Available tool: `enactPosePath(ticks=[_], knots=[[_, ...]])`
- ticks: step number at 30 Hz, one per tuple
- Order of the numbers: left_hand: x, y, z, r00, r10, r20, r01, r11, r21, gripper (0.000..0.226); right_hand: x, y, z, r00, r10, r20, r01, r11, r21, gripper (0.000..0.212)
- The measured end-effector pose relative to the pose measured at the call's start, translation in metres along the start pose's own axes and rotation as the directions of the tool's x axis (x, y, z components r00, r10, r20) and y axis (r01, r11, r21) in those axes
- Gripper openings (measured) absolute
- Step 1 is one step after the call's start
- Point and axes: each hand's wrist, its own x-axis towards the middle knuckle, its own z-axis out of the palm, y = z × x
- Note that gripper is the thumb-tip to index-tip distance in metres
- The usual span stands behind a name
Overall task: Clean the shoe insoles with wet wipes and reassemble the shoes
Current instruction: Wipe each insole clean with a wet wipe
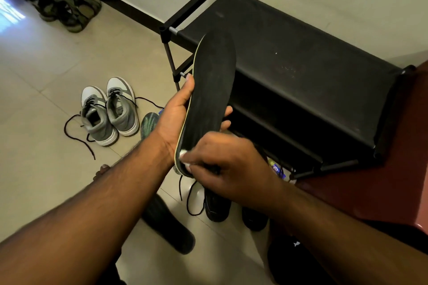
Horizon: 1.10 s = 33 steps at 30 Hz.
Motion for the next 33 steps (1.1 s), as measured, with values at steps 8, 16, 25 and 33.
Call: enactPosePath(ticks=[8,16,25,33], knots=[[-0.001,-0.004,0.003,0.994,-0.057,0.098,0.062,0.997,-0.046,0.065,0.009,0.017,-0.028,0.964,0.045,-0.26,-0.076,0.991,-0.109,0.012],[-0.003,-0.007,0.006,0.997,-0.068,0.046,0.065,0.997,0.052,0.075,0.003,0.006,-0.013,0.996,0.064,-0.056,-0.072,0.988,-0.139,0.013],[-0.001,-0.003,-0.001,1.0,-0.014,0.02,0.013,0.999,0.04,0.065,0.006,0.007,-0.024,0.999,0.019,-0.046,-0.017,0.998,0.053,0.012],[0.005,-0.011,-0.002,0.991,0.121,-0.059,-0.105,0.969,0.222,0.074,0.002,0.003,-0.01,1.0,-0.02,0.017,0.023,0.974,-0.226,0.014]])
